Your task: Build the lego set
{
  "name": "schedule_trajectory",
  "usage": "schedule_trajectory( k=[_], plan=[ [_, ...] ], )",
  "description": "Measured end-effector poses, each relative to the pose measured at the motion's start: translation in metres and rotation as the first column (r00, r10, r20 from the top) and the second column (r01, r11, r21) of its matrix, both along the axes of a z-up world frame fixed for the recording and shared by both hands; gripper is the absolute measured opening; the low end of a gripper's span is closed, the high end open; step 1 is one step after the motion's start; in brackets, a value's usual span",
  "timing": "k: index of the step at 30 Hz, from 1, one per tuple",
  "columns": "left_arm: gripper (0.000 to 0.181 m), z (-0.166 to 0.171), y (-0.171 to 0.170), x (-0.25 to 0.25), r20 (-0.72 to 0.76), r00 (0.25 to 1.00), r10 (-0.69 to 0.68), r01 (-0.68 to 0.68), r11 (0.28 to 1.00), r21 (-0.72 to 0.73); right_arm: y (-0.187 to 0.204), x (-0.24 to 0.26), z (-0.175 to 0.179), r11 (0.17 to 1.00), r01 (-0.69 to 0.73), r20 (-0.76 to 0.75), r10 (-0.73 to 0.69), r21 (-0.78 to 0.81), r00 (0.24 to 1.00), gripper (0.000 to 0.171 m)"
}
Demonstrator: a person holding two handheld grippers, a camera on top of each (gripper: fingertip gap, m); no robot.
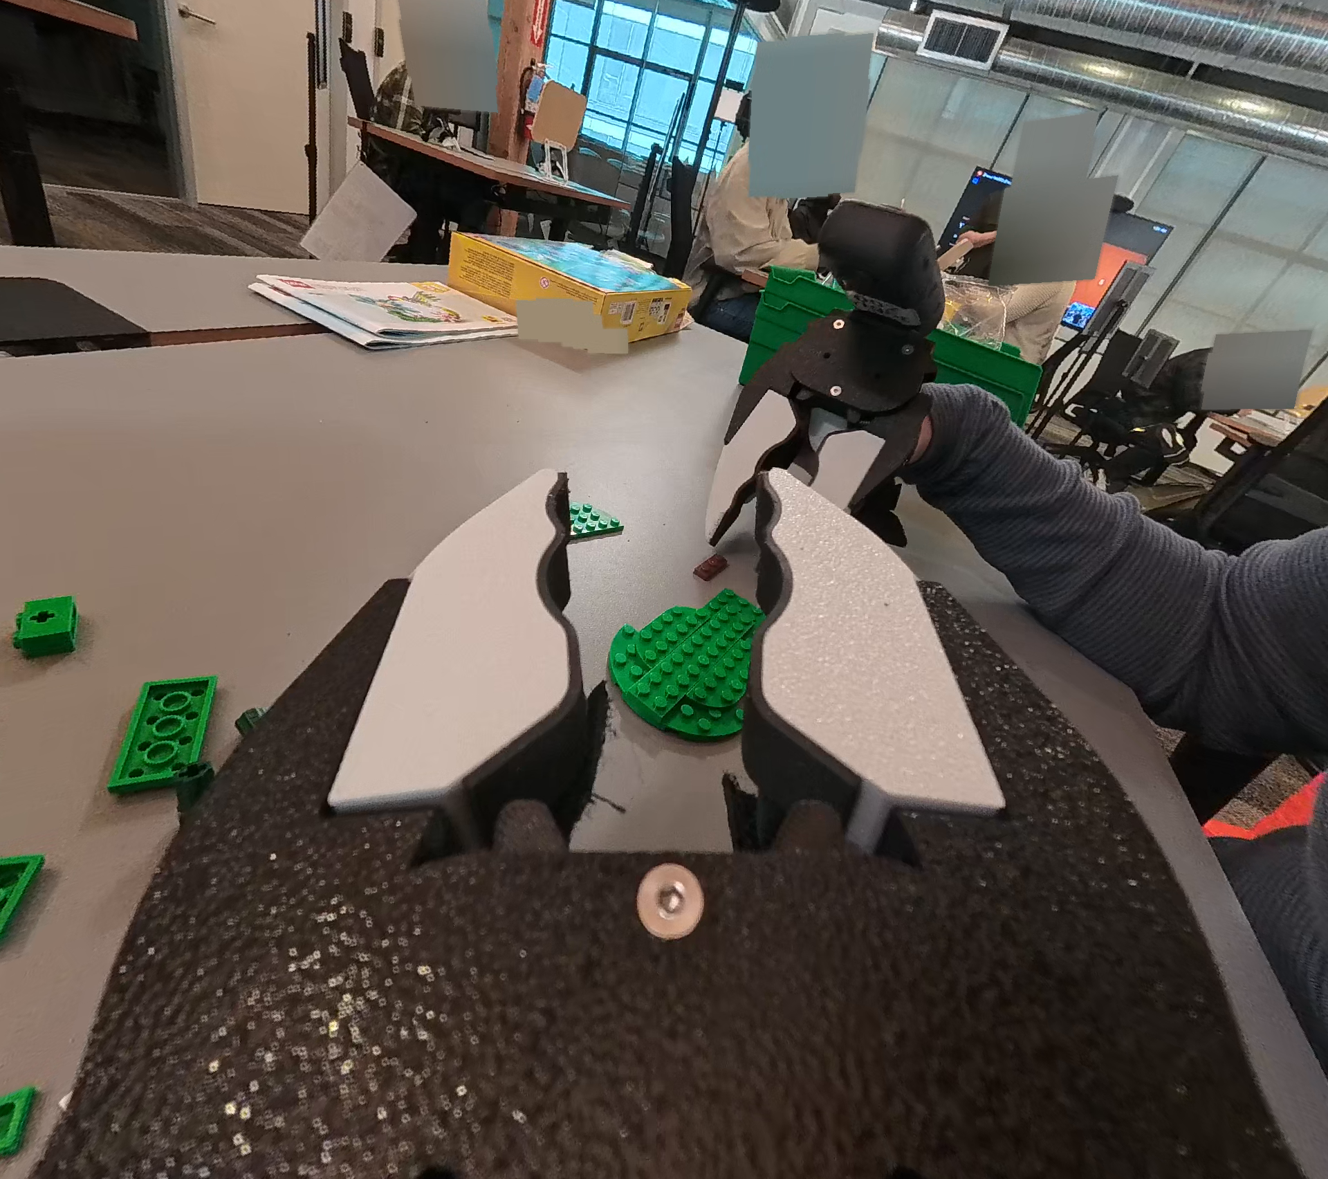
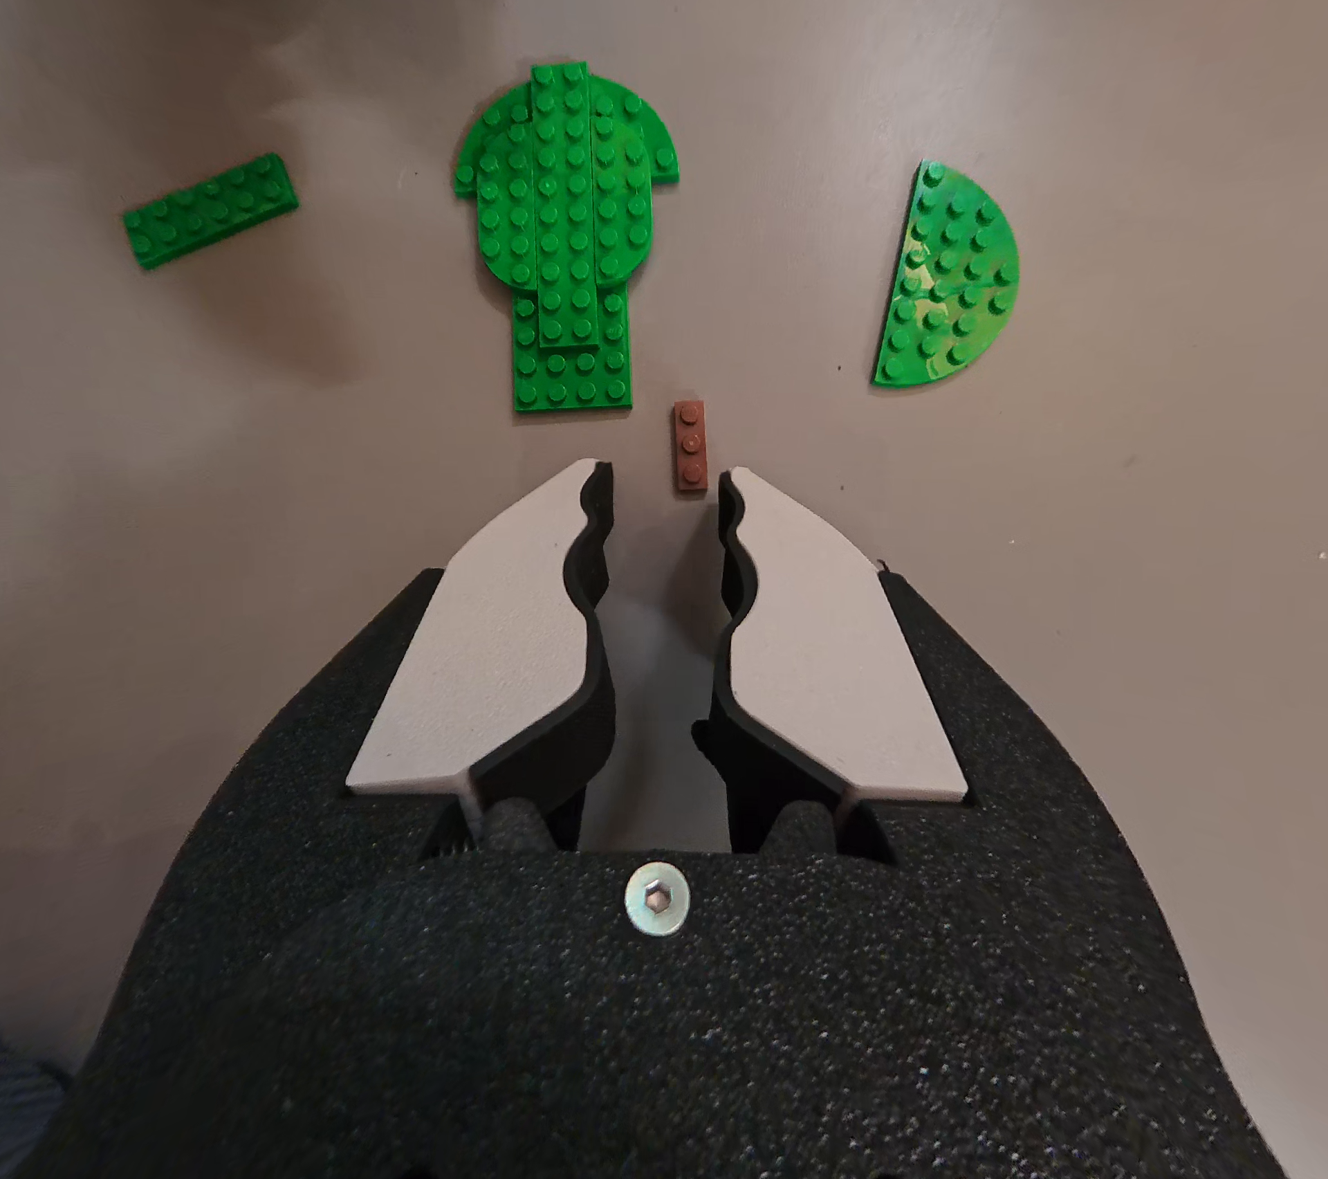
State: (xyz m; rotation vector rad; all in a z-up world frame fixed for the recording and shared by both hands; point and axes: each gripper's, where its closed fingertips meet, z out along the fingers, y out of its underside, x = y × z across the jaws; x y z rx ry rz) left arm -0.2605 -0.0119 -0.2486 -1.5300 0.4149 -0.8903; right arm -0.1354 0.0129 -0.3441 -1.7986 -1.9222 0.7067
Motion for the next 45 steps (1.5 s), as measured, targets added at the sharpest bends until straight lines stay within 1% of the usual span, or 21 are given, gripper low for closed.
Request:
schedule_trajectory(
  k=[3, 7, 14, 18, 26, 33, 40, 45],
  plan=[
    [0.049, 0.0, 0.001, -0.001, 0.012, 1.0, 0.003, -0.003, 1.0, -0.005, -0.005, -0.005, 0.006, 1.0, -0.021, -0.039, 0.02, -0.014, 0.999, 0.031],
    [0.049, 0.001, 0.003, -0.005, 0.043, 0.999, 0.007, -0.006, 1.0, -0.021, -0.021, -0.015, 0.016, 0.994, -0.085, -0.104, 0.078, -0.064, 0.992, 0.038],
    [0.048, 0.001, 0.002, -0.004, 0.036, 0.999, 0.007, -0.006, 1.0, -0.018, -0.027, -0.02, 0.001, 0.993, -0.11, -0.023, 0.109, -0.035, 0.994, 0.038],
    [0.048, 0.001, 0.002, -0.003, 0.032, 0.999, 0.005, -0.004, 1.0, -0.016, -0.031, -0.029, 0.0, 0.991, -0.124, -0.035, 0.122, -0.042, 0.992, 0.038],
    [0.048, 0.0, 0.002, -0.003, 0.029, 1.0, 0.003, -0.003, 1.0, -0.015, -0.03, -0.033, -0.006, 0.992, -0.122, 0.007, 0.122, 0.023, 0.993, 0.041],
    [0.048, 0.0, 0.001, -0.002, 0.022, 1.0, 0.0, 0.0, 1.0, -0.013, -0.031, -0.039, -0.005, 0.995, -0.098, 0.001, 0.098, 0.002, 0.995, 0.046],
    [0.048, 0.0, 0.001, -0.002, 0.022, 1.0, -0.002, 0.002, 1.0, -0.015, -0.027, -0.039, -0.007, 0.992, -0.103, 0.025, 0.102, 0.07, 0.995, 0.04],
    [0.049, -0.001, 0.001, 0.001, 0.031, 0.999, -0.013, 0.014, 0.999, -0.034, -0.028, -0.041, -0.006, 0.995, -0.089, 0.008, 0.089, 0.038, 0.996, 0.039]
  ],
)
